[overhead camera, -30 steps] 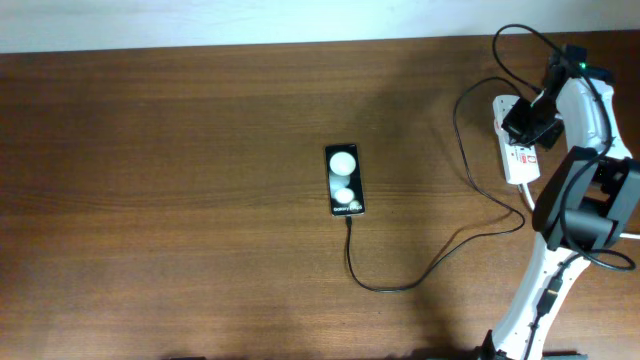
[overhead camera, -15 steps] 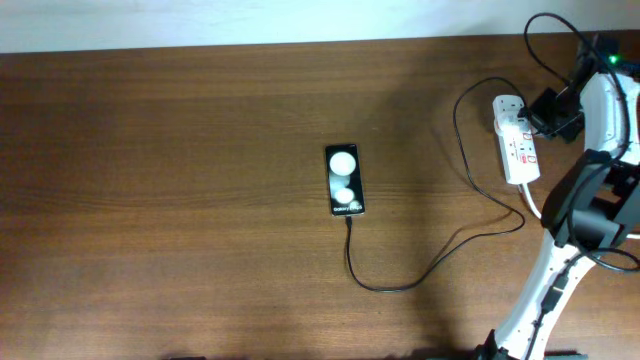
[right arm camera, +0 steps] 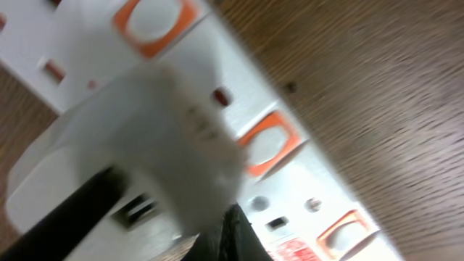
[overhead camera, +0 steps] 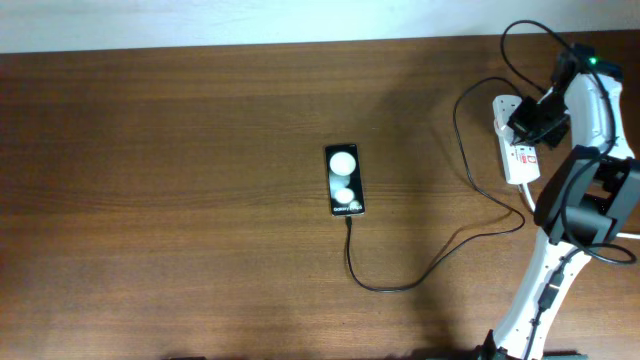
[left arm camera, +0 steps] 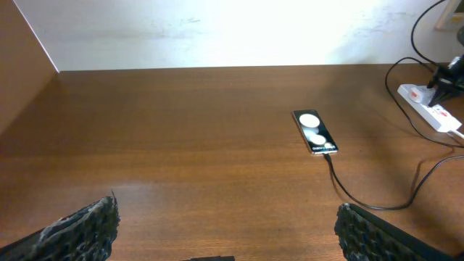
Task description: Plug charger to phone and switch on socket
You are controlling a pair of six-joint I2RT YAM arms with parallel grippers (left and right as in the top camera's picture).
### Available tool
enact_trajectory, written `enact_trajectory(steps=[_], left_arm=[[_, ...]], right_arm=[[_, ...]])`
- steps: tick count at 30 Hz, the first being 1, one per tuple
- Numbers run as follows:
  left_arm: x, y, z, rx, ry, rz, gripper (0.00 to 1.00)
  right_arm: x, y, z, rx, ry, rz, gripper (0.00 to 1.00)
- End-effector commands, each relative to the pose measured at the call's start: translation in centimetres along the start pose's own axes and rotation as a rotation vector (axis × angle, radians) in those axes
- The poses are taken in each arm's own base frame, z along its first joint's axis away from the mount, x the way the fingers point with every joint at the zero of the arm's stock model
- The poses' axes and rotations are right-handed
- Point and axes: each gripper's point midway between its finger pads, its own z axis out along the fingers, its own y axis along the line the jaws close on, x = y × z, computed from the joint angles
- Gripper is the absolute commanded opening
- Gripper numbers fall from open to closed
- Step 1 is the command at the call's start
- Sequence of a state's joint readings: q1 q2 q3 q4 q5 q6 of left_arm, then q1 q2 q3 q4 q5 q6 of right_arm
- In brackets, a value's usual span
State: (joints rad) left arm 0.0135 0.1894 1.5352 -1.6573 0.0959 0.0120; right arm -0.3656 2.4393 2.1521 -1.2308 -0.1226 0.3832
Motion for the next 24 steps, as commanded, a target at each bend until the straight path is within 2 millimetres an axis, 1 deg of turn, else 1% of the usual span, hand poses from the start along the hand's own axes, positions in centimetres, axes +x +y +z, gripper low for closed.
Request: enact_trajectory(steps=[1, 3, 6, 7, 12, 13, 14, 15, 16, 17, 18, 20, 22, 24], left_arm=[[0.1, 0.2, -0.2, -0.015, -0.008, 0.016, 0.99], [0.1, 0.2, -0.2, -0.015, -0.008, 0.016, 0.99], [0.1, 0.2, -0.2, -0.015, -0.008, 0.016, 0.99], [0.1, 0.2, -0.2, -0.015, -0.009, 0.016, 0.99], [0.1, 0.2, -0.2, -0.016, -0.009, 0.016, 0.99], [0.1, 0.2, -0.2, -0.016, -0.009, 0.016, 0.99], [0.1, 0.2, -0.2, -0.016, -0.01, 0.016, 0.99], [0.0, 0.2, -0.2, -0.016, -0.011, 0.016, 0.99], [0.0, 0.2, -0.2, -0.015, -0.01, 0.016, 0.99], [0.1, 0.2, -0.2, -0.016, -0.01, 0.016, 0.99], [0.1, 0.2, -0.2, -0.015, -0.009, 0.016, 0.99], [0.1, 0.2, -0.2, -0.015, -0.008, 0.016, 0.99], [0.1, 0.2, -0.2, -0.015, -0.008, 0.016, 0.99], [0.1, 0.2, -0.2, -0.015, -0.008, 0.016, 0.99]], right_arm=[[-1.4, -3.1, -1.4, -0.012, -0.028, 0.096, 0.04], [-2.0, -3.3, -1.5, -0.034, -0.043, 0.105, 0.04], [-2.6, -1.1, -1.7, -0.153, -0.052, 0.093, 0.04], [-2.8, -0.9, -1.8, -0.163, -0.059, 0.09, 0.04], [-3.1, -0.7, -1.8, -0.171, -0.071, 0.087, 0.04], [-3.0, -0.7, -1.6, -0.169, -0.066, 0.087, 0.04], [-2.8, -0.5, -0.8, -0.161, -0.056, 0.081, 0.04], [-2.3, -0.1, 0.5, -0.153, -0.029, 0.071, 0.04], [-0.4, 1.2, 2.7, -0.144, 0.039, 0.044, 0.04], [0.9, 2.5, 3.5, -0.142, 0.068, 0.007, 0.04], [1.5, 3.5, 3.7, -0.136, 0.072, -0.018, 0.04], [1.7, 3.5, 3.7, -0.132, 0.079, -0.01, 0.04], [1.6, 2.6, 3.3, -0.128, 0.086, 0.001, 0.04], [0.5, 0.7, 0.6, -0.084, 0.044, 0.03, 0.04]])
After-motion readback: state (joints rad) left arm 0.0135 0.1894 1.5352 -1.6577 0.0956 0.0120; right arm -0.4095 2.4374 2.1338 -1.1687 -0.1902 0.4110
